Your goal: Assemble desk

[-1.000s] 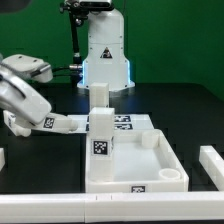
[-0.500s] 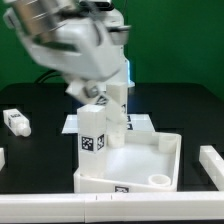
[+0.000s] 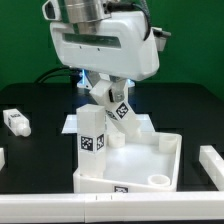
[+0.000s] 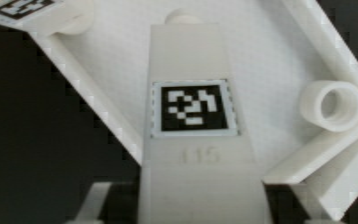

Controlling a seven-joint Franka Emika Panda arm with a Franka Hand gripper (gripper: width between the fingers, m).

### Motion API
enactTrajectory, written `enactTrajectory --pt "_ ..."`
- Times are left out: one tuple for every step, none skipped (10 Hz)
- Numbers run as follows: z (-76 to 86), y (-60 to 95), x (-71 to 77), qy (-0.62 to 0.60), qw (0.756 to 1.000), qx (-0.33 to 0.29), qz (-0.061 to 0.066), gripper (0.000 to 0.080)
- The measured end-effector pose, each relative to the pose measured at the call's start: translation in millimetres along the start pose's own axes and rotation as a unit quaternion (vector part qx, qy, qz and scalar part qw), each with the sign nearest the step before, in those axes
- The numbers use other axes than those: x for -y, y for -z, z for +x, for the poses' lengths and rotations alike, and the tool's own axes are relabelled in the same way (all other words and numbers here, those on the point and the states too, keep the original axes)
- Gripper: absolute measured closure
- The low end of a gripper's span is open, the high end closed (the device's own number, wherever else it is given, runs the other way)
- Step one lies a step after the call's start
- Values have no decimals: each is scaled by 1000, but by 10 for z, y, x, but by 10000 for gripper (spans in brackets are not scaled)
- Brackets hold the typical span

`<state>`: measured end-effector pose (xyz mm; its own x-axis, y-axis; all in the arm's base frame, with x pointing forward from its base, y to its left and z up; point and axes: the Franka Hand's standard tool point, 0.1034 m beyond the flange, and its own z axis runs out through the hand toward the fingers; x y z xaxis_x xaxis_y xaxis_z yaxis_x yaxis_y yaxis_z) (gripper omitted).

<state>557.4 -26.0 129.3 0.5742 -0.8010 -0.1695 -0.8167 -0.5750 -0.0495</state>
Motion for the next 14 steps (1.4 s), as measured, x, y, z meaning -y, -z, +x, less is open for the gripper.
enactTrajectory --pt "5 0 10 0 1000 -3 1 515" --pt "-34 25 62 6 1000 -6 3 515" --pt "-158 159 108 29 1000 1 -1 515" --pt "-213 271 111 52 998 -17 -5 515" --pt "-310 276 116 59 997 -56 -16 515" --pt "-451 211 134 64 994 -88 -28 515" --pt "-464 192 175 69 993 -98 -20 515" --pt "-471 183 245 66 990 -123 -6 515" --pt "-569 139 289 69 989 -133 -1 515" --pt "-805 112 365 69 984 -163 -2 515" --pt "-1063 61 394 88 979 -183 -8 515" --pt "-1156 -11 380 91 974 -209 -14 515" --pt "-1182 -38 410 90 972 -215 -9 515" --pt "-1264 -83 466 94 970 -223 -1 515"
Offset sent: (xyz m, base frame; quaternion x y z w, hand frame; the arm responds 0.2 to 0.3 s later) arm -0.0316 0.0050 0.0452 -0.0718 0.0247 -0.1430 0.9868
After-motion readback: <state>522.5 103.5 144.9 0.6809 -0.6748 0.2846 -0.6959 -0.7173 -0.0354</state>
